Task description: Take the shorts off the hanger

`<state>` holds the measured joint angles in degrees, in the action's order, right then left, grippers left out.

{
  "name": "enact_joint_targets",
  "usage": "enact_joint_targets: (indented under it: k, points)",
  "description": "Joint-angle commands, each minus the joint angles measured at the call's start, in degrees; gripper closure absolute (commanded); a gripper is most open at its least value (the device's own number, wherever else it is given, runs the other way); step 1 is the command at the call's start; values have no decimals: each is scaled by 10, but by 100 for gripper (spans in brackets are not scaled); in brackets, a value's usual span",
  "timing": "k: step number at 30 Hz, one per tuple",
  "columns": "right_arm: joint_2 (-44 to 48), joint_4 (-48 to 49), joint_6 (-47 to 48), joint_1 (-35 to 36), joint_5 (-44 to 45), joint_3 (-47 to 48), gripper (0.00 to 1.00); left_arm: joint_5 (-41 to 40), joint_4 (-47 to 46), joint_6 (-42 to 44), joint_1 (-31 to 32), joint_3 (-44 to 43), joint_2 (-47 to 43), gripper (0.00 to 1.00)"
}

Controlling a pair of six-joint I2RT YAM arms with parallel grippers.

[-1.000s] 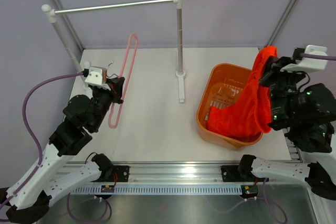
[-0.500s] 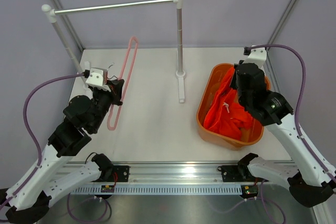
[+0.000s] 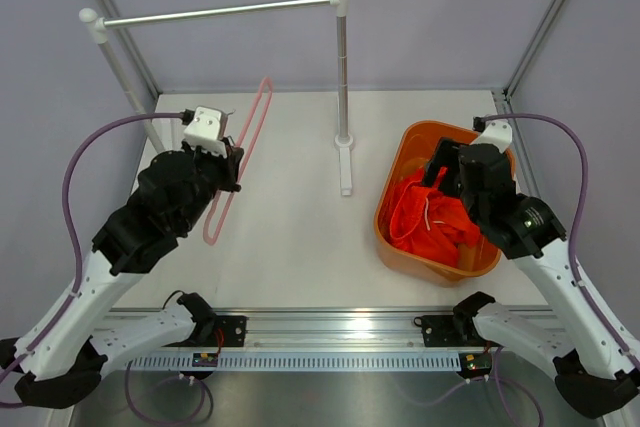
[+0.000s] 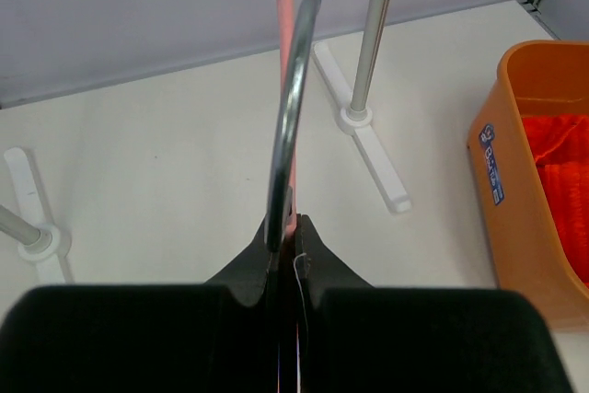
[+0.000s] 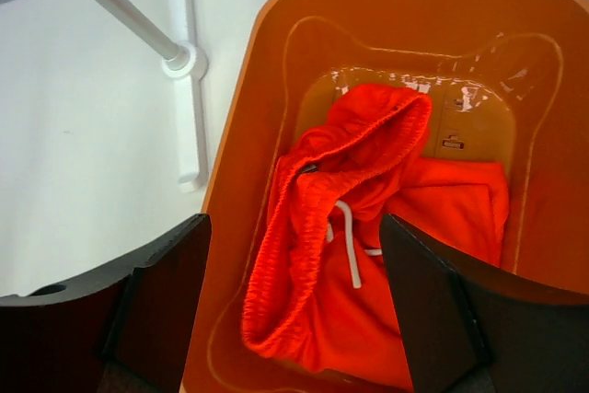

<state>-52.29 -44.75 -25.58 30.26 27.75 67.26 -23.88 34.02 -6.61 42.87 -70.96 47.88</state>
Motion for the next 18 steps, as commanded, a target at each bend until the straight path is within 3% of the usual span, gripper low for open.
enact_joint_targets:
  k: [1,4,11,18]
  points:
    - [26,-10,-16,-4,-39,28,16,22,39,-9,-3,-71,25,100]
    - [34,-14,-12,-4,-60,36,15,33,68,-11,-18,-111,73,100]
    - [48,-2,-5,-4,-124,30,14,166,67,-51,-137,-204,167,100]
    - [47,36,-10,-4,-188,14,14,128,47,-59,-150,-331,288,100]
